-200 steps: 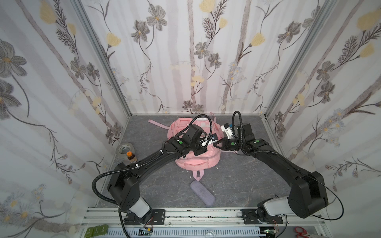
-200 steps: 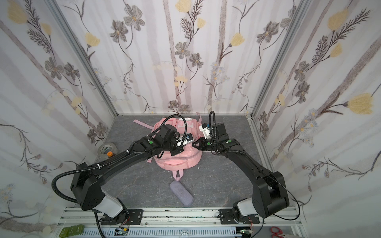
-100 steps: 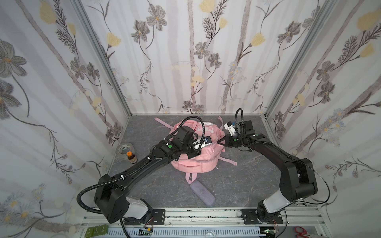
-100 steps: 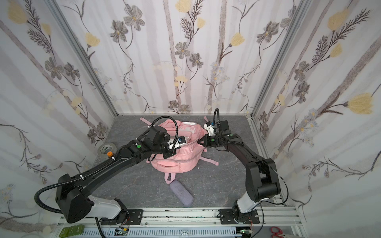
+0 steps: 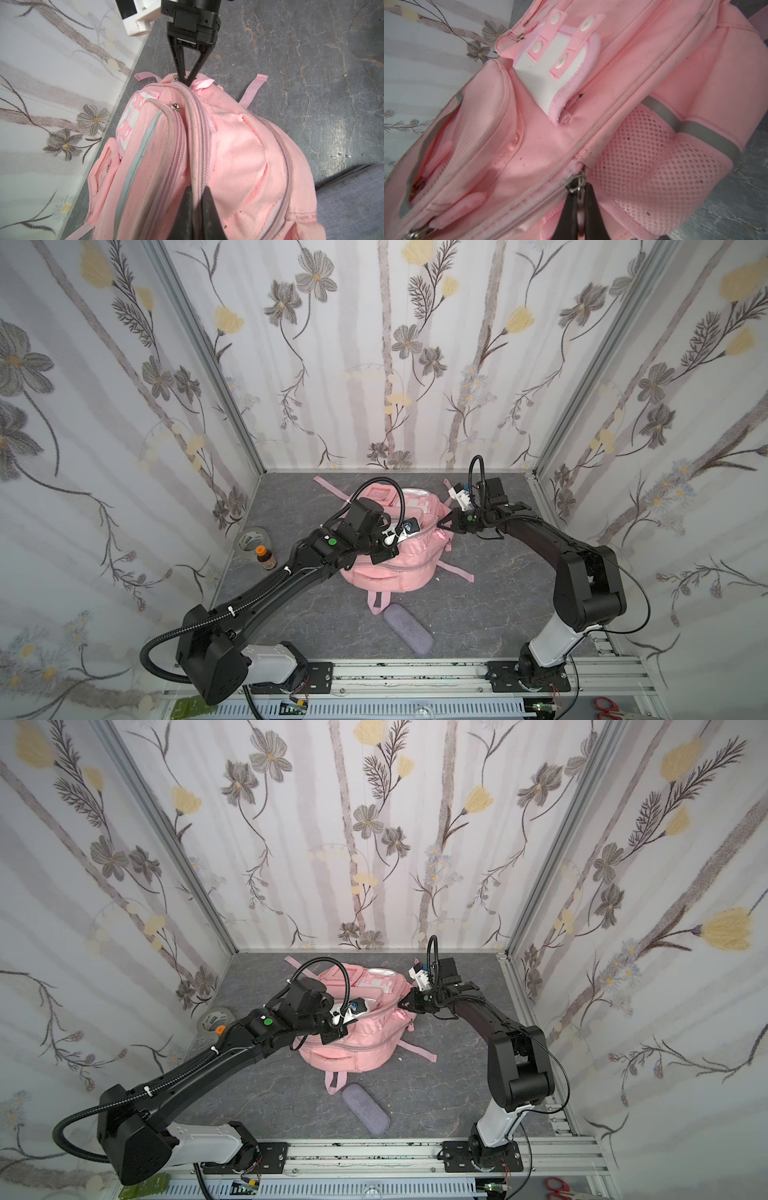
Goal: Pack the student bag
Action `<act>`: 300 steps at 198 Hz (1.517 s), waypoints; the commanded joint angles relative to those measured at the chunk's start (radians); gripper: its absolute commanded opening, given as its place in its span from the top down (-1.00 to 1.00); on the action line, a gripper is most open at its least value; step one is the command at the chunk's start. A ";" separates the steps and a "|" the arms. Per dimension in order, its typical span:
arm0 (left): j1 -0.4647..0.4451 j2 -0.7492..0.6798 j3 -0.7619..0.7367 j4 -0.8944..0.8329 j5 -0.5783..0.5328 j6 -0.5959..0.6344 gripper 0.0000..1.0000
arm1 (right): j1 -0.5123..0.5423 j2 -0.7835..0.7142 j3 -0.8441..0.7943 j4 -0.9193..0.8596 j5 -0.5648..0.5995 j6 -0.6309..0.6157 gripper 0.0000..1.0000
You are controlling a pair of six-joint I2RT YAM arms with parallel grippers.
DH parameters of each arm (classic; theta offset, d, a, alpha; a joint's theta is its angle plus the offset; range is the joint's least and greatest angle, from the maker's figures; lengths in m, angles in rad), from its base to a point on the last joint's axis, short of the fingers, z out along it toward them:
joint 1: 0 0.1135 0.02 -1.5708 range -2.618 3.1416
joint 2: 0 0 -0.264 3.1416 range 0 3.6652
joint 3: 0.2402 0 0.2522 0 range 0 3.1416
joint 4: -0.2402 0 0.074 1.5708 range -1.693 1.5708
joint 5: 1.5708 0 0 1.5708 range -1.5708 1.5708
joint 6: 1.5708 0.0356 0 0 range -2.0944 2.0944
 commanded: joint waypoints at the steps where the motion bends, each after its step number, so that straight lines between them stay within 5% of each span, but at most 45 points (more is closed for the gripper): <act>1: 0.007 -0.033 -0.001 -0.005 0.003 -0.005 1.00 | -0.027 0.018 0.011 0.038 0.274 0.005 1.00; 47: 0.008 -0.029 -0.001 0.033 -0.027 -0.043 1.00 | -0.031 0.025 0.036 0.024 0.255 -0.011 1.00; 62: 0.008 -0.010 0.017 0.044 -0.031 -0.063 0.20 | -0.029 0.023 0.054 0.030 0.229 -0.005 1.00; 98: 0.007 0.041 0.042 0.079 -0.064 -0.071 -0.04 | -0.024 0.040 0.079 0.033 0.179 0.025 1.00; 148: 0.008 0.138 0.049 0.100 -0.087 -0.067 -0.18 | -0.023 0.058 0.070 0.041 0.163 0.054 1.00; 172: 0.003 0.178 0.066 0.101 -0.065 -0.087 -0.28 | -0.023 0.037 0.067 0.035 0.204 0.067 0.29; 199: -0.008 0.198 0.083 0.082 -0.021 -0.066 -0.35 | -0.025 -0.021 0.046 0.037 0.251 0.055 0.02; 246: -0.026 0.204 0.071 0.096 0.011 -0.009 -0.42 | -0.026 -0.144 -0.018 0.073 0.331 0.029 -0.03; 300: -0.053 0.275 0.106 0.055 -0.013 0.038 -0.13 | -0.026 -0.255 -0.079 0.176 0.345 -0.004 0.06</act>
